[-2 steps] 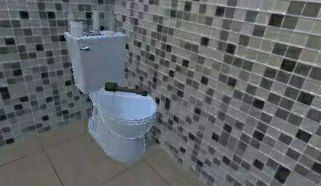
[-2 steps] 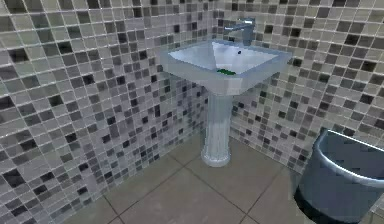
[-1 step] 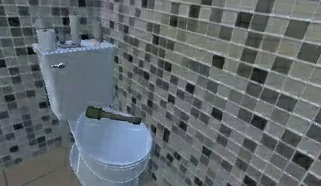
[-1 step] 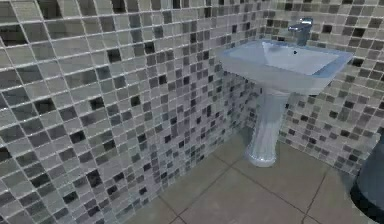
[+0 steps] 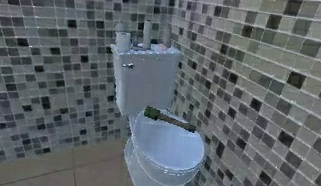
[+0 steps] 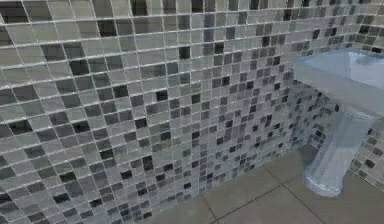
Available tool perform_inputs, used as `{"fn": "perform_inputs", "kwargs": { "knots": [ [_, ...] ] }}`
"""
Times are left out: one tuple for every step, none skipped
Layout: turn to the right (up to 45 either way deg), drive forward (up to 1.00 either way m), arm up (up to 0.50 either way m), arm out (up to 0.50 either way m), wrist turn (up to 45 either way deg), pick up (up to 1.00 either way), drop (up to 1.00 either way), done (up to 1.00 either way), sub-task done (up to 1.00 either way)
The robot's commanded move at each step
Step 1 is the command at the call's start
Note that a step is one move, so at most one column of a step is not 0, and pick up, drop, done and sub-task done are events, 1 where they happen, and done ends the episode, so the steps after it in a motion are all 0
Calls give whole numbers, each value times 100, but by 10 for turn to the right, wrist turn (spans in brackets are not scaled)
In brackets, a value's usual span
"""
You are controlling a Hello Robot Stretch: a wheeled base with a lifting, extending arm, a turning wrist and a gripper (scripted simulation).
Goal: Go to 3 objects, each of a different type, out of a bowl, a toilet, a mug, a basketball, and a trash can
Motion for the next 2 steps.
{"fn": "perform_inputs", "kwargs": {
  "knots": [
    [0, 0, 0, 0, 0, 0, 0, 0, 100],
    [-450, 0, 0, 0, 0, 0, 0, 0, 0]
  ]
}}
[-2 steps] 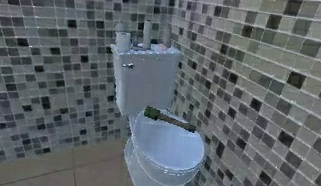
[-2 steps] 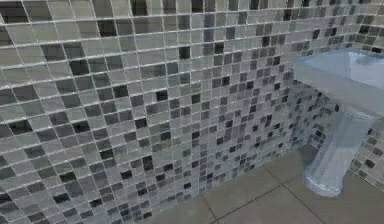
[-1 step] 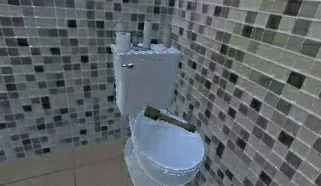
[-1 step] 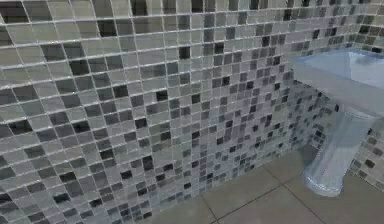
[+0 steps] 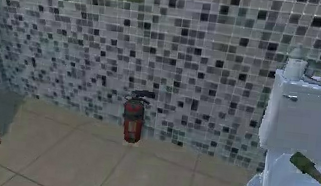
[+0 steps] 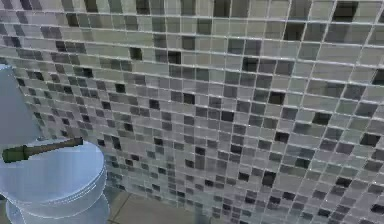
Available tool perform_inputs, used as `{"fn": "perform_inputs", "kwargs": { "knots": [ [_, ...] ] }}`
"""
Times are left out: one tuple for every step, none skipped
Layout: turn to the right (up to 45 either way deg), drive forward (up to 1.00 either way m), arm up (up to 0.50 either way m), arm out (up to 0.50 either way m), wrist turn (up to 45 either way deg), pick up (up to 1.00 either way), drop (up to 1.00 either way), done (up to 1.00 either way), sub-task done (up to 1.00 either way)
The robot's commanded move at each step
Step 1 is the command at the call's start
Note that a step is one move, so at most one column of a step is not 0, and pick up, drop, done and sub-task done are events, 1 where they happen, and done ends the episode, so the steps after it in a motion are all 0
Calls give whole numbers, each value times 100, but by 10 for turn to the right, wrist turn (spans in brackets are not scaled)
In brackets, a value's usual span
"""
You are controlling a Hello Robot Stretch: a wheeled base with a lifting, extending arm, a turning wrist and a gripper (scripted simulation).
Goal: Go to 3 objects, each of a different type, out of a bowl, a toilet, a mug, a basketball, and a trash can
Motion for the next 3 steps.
{"fn": "perform_inputs", "kwargs": {
  "knots": [
    [-450, 0, 0, 0, 0, 0, 0, 0, 0],
    [-330, 0, 0, 0, 0, 0, 0, 0, 0],
    [0, 100, 0, 0, 0, 0, 0, 0, 0]
  ]
}}
